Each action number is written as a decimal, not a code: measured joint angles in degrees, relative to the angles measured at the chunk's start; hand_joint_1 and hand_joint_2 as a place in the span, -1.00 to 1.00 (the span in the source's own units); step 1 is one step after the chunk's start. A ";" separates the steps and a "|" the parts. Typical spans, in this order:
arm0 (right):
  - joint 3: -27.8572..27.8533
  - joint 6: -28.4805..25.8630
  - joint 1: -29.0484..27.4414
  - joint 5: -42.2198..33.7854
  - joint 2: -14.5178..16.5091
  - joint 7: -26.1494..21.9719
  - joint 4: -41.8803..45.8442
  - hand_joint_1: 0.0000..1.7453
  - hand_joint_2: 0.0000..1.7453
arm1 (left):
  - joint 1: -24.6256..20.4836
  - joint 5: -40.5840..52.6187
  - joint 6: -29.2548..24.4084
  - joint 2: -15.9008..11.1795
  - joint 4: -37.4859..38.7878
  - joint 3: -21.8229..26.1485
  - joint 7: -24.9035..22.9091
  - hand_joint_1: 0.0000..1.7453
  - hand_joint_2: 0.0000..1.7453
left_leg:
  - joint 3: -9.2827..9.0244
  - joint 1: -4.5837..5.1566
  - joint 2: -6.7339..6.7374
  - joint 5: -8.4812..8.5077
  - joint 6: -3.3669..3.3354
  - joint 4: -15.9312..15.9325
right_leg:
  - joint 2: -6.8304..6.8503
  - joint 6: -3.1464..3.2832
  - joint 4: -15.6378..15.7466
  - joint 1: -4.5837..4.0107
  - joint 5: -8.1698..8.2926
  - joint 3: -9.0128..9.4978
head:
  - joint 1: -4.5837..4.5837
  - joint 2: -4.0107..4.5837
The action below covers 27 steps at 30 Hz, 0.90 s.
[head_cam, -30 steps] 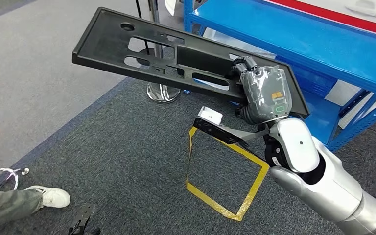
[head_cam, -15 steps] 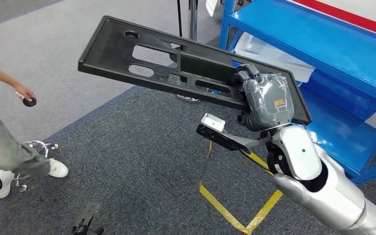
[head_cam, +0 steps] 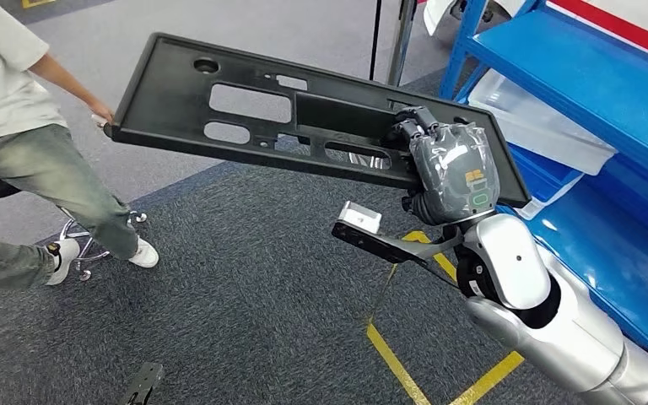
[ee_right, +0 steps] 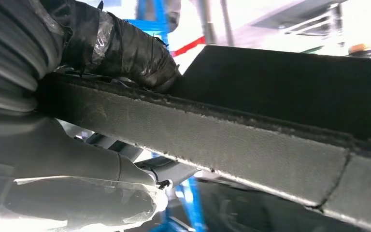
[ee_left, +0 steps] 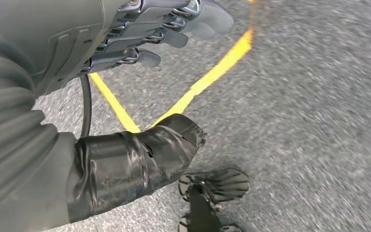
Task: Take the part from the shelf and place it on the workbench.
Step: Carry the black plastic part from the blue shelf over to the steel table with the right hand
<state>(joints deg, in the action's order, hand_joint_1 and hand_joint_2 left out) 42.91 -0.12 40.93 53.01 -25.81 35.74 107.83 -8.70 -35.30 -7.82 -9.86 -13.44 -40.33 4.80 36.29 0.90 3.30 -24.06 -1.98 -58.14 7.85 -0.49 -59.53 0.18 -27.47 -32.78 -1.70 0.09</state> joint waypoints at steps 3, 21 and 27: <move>0.00 -1.03 -0.15 0.21 0.09 -0.46 -0.04 1.00 1.00 | 0.79 -0.82 -0.26 0.05 0.02 0.01 0.80 -1.00 1.00 | -1.04 -0.53 -2.27 0.62 -0.65 1.21 | -4.81 -0.47 -6.06 0.20 -3.63 -2.45 | 0.23 0.00; 0.03 -6.86 -0.54 -1.92 3.08 -6.51 -5.94 1.00 1.00 | 1.14 -4.43 -1.04 0.06 0.02 1.98 5.68 -1.00 1.00 | 9.21 -1.40 -4.10 -5.65 2.98 -15.75 | -6.48 1.62 -0.38 0.95 1.40 -1.74 | -0.56 0.00; 0.04 -7.20 0.87 -1.95 4.86 -7.02 -8.01 1.00 1.00 | 0.95 -4.36 -0.93 -0.28 0.02 2.04 5.74 -1.00 1.00 | 1.44 -0.26 -0.20 0.52 1.10 -1.14 | -1.95 1.00 -0.25 0.36 0.67 -1.06 | -0.53 0.00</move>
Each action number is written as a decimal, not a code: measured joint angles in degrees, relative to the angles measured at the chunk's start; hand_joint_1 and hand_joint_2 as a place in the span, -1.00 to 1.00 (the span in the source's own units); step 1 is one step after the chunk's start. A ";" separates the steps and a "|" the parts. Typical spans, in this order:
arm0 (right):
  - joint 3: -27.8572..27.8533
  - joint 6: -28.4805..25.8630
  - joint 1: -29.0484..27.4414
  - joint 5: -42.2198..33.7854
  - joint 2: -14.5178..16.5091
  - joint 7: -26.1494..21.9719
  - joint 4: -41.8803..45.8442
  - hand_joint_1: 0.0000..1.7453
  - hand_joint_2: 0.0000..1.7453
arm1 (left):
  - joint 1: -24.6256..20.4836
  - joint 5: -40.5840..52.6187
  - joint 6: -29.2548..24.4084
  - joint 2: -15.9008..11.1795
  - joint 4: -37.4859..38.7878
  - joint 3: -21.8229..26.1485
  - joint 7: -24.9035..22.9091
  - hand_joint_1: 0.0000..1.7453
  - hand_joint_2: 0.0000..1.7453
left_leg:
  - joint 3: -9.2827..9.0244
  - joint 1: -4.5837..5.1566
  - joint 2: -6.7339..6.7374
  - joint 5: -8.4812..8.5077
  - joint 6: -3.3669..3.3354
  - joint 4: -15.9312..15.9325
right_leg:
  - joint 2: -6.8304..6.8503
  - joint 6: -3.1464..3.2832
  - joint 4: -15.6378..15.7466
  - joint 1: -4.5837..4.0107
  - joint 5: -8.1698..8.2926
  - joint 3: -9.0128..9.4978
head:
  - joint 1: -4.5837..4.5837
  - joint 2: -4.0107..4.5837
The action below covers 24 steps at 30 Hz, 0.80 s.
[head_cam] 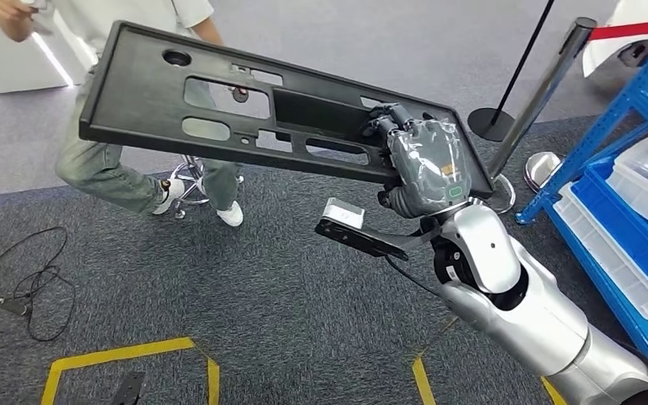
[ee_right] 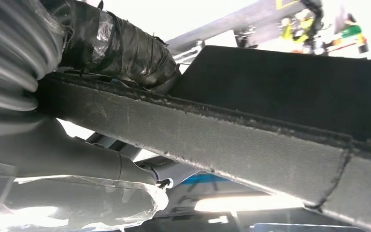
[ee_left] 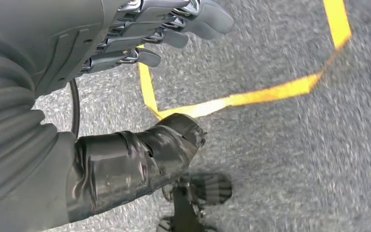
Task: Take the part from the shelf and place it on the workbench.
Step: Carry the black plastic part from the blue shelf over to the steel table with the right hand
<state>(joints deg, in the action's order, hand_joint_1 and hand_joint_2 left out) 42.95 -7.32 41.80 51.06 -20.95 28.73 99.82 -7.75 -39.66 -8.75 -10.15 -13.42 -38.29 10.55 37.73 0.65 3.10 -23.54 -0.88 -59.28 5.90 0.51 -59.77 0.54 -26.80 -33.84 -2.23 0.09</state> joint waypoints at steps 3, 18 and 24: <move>0.02 -0.05 0.34 0.00 0.49 -0.03 -0.61 1.00 1.00 | 0.14 0.02 0.01 -0.16 0.00 0.05 0.01 -1.00 1.00 | -0.29 0.07 -1.34 0.03 -0.85 0.84 | 1.22 -0.94 0.20 -0.08 -0.40 0.53 | 0.03 0.00; 0.02 0.26 -0.57 0.58 0.40 2.12 -1.45 1.00 1.00 | 0.88 0.94 1.02 0.16 0.00 0.78 0.23 -1.00 1.00 | 0.08 -1.25 -11.69 -0.44 -0.15 -0.24 | -9.40 -0.61 -0.52 0.36 1.25 -1.53 | 0.62 0.00; -0.81 -1.07 -3.88 1.17 -2.13 3.45 1.30 1.00 1.00 | -0.64 3.46 1.46 0.18 0.00 0.78 1.73 -1.00 1.00 | 7.12 -1.47 -3.87 -6.28 1.67 -13.78 | -4.55 0.57 0.53 0.47 1.00 -0.14 | -0.17 0.00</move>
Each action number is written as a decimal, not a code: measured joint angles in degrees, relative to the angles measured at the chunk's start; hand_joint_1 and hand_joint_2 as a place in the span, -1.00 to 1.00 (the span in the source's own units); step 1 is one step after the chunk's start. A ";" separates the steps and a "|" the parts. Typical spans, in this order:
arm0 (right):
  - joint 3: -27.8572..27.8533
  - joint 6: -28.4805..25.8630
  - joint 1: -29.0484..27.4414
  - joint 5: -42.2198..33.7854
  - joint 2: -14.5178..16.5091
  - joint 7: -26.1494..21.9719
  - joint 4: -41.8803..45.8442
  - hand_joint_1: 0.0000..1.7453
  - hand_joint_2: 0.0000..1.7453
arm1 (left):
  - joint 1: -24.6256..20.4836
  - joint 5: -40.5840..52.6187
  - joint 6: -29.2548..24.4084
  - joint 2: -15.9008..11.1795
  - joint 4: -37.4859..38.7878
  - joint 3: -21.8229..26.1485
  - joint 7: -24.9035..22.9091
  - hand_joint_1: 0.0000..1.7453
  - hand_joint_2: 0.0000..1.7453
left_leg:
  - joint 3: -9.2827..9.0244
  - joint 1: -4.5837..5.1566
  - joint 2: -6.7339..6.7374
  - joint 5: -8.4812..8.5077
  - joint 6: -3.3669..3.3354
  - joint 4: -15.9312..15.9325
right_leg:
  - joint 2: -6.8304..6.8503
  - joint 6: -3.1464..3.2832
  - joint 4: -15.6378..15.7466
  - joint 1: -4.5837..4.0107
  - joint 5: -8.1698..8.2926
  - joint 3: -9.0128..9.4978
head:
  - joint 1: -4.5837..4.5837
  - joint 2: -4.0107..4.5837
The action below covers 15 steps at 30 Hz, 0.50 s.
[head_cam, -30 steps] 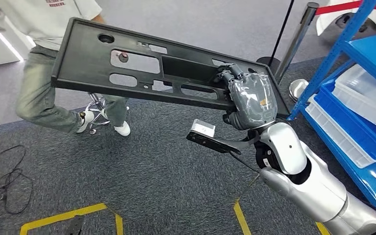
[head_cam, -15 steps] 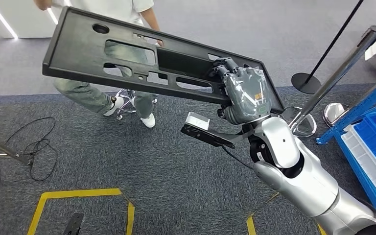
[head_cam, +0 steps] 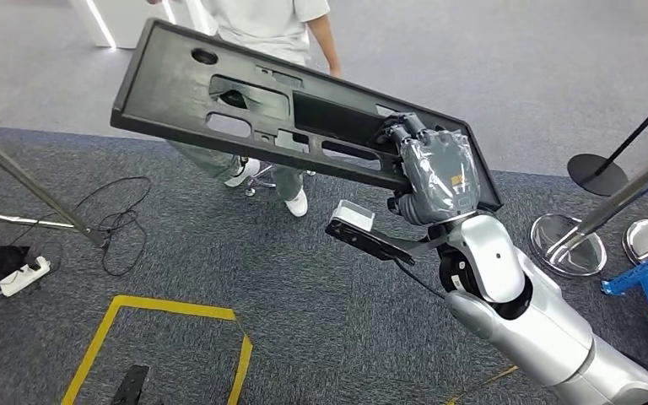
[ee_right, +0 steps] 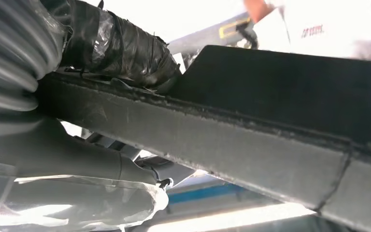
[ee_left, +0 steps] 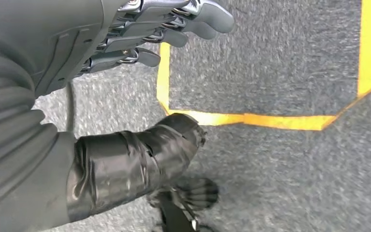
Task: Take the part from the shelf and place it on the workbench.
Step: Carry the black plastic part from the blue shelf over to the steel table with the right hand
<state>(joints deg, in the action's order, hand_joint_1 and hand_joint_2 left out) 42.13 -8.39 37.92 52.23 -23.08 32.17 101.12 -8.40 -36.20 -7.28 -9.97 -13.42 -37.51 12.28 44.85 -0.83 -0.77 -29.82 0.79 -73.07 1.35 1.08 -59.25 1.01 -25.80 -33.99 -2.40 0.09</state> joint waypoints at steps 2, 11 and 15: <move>-0.30 0.00 -1.28 -0.01 -0.77 0.23 0.69 1.00 1.00 | -0.16 0.13 0.02 -0.01 0.00 0.00 0.17 -1.00 1.00 | 0.13 -0.25 0.57 1.18 0.17 -0.13 | 1.50 -0.13 -0.02 0.03 -0.34 0.27 | -0.01 0.00; -1.25 0.06 -2.47 -0.01 -2.73 0.70 3.16 1.00 1.00 | -0.66 0.11 0.21 -0.44 0.00 0.00 0.68 -1.00 1.00 | -8.09 0.61 2.45 6.19 -2.40 15.10 | 4.22 -2.54 -0.24 -0.42 -2.39 1.94 | 0.19 0.00; -2.11 0.71 -3.33 -0.23 -3.98 1.92 4.07 1.00 1.00 | -0.98 0.30 1.73 -0.37 0.00 -0.01 1.19 -1.00 1.00 | -8.75 0.41 0.47 6.14 -3.59 15.57 | -1.03 -2.80 -12.77 -0.27 -7.55 -4.85 | 0.66 0.00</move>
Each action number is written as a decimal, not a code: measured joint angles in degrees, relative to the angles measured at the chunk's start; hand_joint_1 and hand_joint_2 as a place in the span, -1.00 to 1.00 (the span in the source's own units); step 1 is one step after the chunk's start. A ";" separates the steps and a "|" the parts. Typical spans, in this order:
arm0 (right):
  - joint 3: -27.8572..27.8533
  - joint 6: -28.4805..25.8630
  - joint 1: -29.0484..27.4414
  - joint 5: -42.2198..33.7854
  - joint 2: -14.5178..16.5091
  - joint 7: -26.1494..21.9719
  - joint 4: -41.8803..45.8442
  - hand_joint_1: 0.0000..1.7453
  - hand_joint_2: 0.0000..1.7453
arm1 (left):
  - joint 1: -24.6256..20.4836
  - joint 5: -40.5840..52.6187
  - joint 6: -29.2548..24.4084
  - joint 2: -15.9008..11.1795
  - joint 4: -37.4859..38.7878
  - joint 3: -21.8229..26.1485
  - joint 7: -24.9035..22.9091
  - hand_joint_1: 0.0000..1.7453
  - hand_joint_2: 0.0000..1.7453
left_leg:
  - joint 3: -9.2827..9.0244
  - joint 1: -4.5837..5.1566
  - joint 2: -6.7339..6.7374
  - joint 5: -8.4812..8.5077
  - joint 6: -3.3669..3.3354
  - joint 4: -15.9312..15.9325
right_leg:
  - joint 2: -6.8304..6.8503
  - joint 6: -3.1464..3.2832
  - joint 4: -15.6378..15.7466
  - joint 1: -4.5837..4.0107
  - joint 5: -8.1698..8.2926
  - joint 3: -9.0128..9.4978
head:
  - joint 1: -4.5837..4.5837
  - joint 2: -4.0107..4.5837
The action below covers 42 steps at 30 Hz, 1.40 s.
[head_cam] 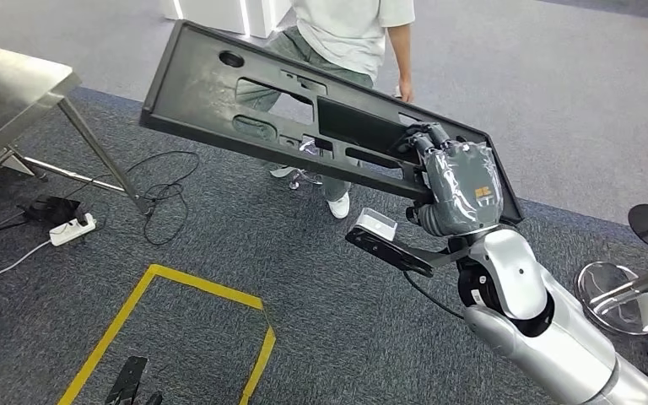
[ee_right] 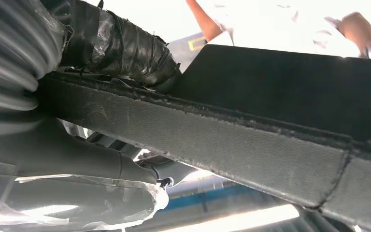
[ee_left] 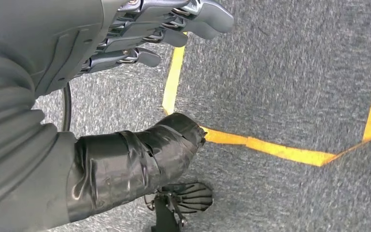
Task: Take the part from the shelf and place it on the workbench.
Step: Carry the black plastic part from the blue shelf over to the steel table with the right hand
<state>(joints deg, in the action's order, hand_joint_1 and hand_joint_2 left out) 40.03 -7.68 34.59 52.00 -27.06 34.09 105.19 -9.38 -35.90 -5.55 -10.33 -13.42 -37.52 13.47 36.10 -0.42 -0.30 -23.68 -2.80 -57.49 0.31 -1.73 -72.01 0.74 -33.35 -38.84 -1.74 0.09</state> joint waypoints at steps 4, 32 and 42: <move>-0.14 0.82 -0.95 0.00 -0.94 0.57 0.19 1.00 1.00 | -0.03 1.08 0.96 0.19 -0.01 -0.01 0.20 -1.00 1.00 | -0.41 0.04 -1.79 -0.74 0.14 -0.64 | -0.37 0.01 3.43 0.12 5.32 -0.50 | 0.08 0.00; -1.81 0.42 -3.97 1.63 -2.03 -1.15 1.72 1.00 1.00 | 0.62 1.74 2.75 -0.50 -0.02 -0.12 2.91 -1.00 1.00 | -0.60 0.43 -0.40 -0.67 0.02 -0.05 | -0.09 0.01 -1.95 0.15 1.47 -2.93 | 0.10 0.00; -1.84 1.26 -3.27 2.04 -1.50 -1.49 1.42 1.00 1.00 | 0.72 1.70 3.23 -1.29 -0.02 -0.12 2.80 -1.00 1.00 | 0.02 0.66 -1.10 -2.20 1.75 -2.18 | -0.13 2.05 13.35 -0.20 8.70 4.11 | -0.02 0.00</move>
<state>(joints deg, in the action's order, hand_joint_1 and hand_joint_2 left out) 38.18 -6.43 31.31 54.04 -28.56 32.61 106.61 -8.66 -34.20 -2.32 -11.62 -13.44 -37.64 16.27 36.12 0.24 -1.40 -25.88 -1.05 -59.67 0.18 0.32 -58.67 0.53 -24.65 -34.73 -1.76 0.09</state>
